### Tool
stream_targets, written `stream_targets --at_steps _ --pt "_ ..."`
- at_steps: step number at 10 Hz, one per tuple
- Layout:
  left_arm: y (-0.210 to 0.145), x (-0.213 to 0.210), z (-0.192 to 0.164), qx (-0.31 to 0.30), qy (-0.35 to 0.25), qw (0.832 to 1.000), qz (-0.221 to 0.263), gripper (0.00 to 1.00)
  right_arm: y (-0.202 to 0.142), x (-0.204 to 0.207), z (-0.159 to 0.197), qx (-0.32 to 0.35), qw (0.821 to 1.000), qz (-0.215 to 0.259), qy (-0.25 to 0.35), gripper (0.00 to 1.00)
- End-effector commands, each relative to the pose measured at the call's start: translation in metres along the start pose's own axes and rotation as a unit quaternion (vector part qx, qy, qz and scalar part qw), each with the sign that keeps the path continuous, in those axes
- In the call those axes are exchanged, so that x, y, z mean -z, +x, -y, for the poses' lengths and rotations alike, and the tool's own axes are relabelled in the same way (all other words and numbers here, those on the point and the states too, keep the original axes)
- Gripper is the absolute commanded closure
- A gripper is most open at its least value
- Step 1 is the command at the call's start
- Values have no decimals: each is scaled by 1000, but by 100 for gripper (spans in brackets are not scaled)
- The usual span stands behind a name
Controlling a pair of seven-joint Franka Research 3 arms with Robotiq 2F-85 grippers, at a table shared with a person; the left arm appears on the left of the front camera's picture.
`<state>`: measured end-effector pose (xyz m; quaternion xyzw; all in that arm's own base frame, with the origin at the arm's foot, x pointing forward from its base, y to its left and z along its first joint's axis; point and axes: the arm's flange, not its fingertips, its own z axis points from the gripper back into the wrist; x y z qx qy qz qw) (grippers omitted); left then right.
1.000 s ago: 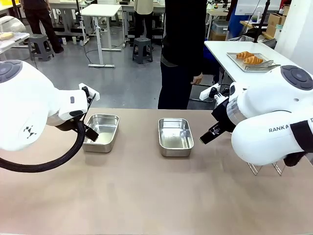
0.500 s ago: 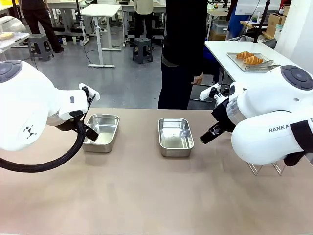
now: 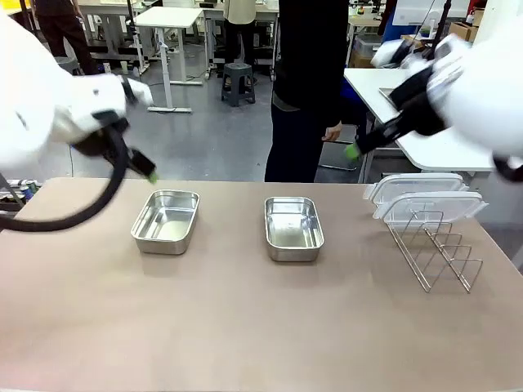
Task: Place the bread in airtight containers.
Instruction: Lift both Airtight Container.
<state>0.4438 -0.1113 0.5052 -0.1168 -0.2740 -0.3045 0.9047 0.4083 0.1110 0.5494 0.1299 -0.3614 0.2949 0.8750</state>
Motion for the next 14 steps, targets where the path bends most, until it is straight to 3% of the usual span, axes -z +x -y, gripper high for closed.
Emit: stream_targets --at_steps 1,3,6,8,11,12,13,14 --pt "-2 -44 -71 32 -104 994 -13 0 -22 -42 54 -11 998 29 62 0" --pt "-41 -84 -133 60 -176 982 26 0 -71 -85 113 -32 987 88 132 0" --pt "-106 -106 -194 81 -260 954 125 0 -151 -114 170 -27 971 175 159 0" --pt "-133 -100 -192 67 -271 945 171 0 -191 -112 185 -21 960 218 175 0" --pt "-143 -91 -178 61 -263 943 196 0 -207 -108 191 -19 955 232 181 0" --pt "-144 -90 -178 47 -235 950 199 0 -205 -108 192 -22 955 231 185 0" --pt "-143 -89 -189 55 -274 944 176 0 -212 -112 190 -10 956 231 180 0" --pt "-143 -89 -189 55 -274 944 176 0 -212 -112 190 -10 956 231 180 0"
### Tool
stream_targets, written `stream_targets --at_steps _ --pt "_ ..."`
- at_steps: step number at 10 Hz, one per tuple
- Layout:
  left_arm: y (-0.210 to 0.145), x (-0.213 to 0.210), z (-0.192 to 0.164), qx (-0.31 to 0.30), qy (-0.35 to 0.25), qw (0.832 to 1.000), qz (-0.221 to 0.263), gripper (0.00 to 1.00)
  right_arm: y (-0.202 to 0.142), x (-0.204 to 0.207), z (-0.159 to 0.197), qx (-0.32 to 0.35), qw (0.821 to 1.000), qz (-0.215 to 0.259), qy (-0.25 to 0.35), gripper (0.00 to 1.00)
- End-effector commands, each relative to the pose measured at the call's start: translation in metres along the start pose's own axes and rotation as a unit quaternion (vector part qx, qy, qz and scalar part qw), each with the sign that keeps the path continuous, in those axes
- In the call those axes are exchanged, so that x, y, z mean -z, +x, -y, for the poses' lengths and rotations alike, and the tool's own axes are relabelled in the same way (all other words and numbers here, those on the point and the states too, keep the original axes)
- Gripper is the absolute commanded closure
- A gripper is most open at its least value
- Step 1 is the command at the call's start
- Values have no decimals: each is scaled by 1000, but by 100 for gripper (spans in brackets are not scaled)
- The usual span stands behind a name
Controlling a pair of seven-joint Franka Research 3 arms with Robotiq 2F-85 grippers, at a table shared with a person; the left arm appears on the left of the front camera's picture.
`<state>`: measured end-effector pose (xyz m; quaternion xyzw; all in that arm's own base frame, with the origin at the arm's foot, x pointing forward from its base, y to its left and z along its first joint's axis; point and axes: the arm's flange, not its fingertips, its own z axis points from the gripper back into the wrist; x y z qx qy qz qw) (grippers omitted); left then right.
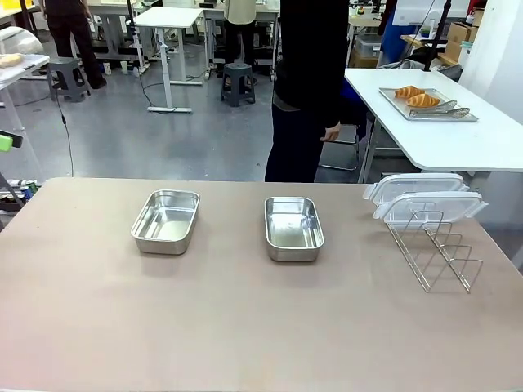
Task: Place the bread in airtight containers.
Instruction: Lift both Airtight Container.
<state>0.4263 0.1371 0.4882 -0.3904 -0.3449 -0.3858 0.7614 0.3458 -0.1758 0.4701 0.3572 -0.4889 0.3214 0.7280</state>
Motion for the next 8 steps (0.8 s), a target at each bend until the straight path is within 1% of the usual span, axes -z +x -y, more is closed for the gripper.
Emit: stream_targets --at_steps 1,8 --pt "0 -4 -2 3 -10 1000 -1 0 3 -5 -2 -12 1000 1 -8 0" --pt "0 -4 -2 3 -10 1000 -1 0 3 -5 -2 -12 1000 1 -8 0"
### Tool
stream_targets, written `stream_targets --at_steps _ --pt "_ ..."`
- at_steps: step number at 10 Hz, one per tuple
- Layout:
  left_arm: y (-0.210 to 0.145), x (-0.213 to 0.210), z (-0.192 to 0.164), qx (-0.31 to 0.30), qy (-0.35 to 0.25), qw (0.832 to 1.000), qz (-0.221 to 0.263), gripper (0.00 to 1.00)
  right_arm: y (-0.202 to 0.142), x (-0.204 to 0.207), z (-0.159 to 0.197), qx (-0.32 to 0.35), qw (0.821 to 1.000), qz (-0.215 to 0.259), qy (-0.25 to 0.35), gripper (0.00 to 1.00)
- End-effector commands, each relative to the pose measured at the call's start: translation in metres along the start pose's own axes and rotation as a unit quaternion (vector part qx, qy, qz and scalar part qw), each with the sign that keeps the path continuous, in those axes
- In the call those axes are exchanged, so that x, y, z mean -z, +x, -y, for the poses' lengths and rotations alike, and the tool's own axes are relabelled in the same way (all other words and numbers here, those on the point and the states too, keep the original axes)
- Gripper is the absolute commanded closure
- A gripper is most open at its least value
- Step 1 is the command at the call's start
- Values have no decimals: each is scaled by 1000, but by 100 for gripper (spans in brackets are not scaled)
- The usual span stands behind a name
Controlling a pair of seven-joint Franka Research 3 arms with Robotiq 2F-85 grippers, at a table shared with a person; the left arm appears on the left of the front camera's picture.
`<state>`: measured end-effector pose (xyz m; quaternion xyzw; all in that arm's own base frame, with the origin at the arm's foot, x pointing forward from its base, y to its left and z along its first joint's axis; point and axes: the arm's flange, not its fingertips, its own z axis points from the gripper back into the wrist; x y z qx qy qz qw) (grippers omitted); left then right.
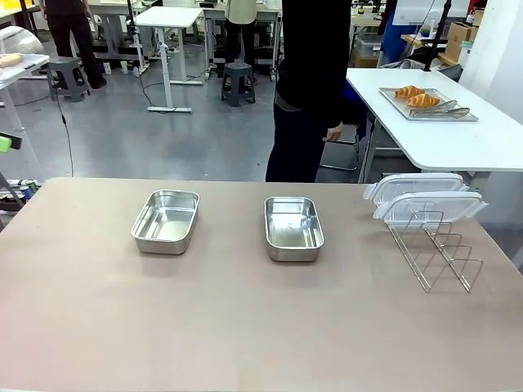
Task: Place the bread in airtight containers.
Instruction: Lift both Airtight Container.
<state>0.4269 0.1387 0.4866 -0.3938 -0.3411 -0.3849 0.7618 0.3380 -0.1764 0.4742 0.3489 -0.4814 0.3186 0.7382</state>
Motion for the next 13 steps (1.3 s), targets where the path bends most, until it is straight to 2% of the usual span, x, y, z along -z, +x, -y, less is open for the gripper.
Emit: stream_targets --at_steps 1,13 --pt "1 -3 0 6 -6 1000 0 0 2 0 5 -16 1000 13 1 0" --pt "1 -3 0 6 -6 1000 0 0 2 0 5 -16 1000 13 1 0"
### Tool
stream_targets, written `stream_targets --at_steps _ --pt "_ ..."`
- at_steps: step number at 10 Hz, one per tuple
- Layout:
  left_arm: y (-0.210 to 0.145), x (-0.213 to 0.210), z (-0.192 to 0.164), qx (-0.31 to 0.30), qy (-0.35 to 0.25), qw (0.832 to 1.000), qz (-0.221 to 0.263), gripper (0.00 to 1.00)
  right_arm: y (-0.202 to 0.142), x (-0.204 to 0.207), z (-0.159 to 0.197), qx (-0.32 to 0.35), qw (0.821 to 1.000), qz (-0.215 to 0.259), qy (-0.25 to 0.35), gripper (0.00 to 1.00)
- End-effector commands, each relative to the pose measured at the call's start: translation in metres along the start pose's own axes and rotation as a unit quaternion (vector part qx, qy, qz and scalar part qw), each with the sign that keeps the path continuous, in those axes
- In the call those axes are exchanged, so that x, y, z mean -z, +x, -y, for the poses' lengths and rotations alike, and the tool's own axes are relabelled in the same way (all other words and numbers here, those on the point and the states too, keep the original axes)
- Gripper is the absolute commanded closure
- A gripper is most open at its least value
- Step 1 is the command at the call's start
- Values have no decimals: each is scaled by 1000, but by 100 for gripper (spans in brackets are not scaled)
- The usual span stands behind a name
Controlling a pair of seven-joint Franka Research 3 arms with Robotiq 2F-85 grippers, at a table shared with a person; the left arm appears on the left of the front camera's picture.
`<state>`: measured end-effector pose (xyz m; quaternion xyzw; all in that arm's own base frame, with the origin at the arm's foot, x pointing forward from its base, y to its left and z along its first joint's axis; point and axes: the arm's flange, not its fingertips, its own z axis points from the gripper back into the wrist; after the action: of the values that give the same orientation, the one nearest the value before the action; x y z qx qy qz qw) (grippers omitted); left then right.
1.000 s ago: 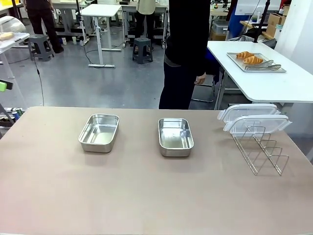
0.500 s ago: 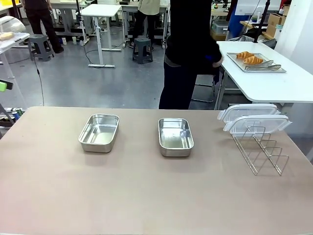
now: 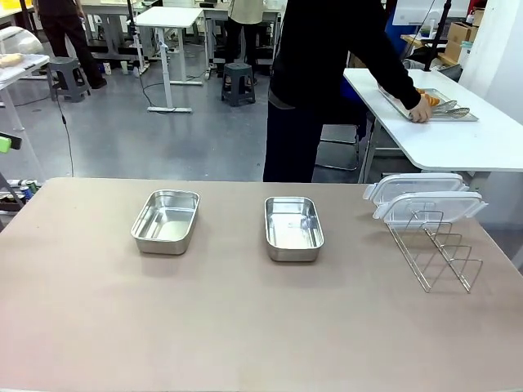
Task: Place the bread in airtight containers.
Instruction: Lift both Airtight Container.
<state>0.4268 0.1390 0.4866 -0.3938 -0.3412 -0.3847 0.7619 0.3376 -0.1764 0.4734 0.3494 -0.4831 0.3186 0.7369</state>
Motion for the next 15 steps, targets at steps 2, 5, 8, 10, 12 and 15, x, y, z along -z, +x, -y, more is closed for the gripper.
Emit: stream_targets --at_steps 2,5,8,10,12,15 --pt "1 -3 0 6 -6 1000 0 0 3 0 5 -15 1000 11 1 0" --pt "1 -3 0 6 -6 1000 0 0 3 0 5 -15 1000 11 1 0" --pt "1 -3 0 6 -6 1000 0 0 3 0 5 -15 1000 11 1 0" --pt "1 -3 0 6 -6 1000 0 0 3 0 5 -15 1000 11 1 0" --pt "1 -3 0 6 -6 1000 0 0 3 0 5 -15 1000 11 1 0" --pt "1 -3 0 6 -6 1000 0 0 3 0 5 -15 1000 11 1 0"
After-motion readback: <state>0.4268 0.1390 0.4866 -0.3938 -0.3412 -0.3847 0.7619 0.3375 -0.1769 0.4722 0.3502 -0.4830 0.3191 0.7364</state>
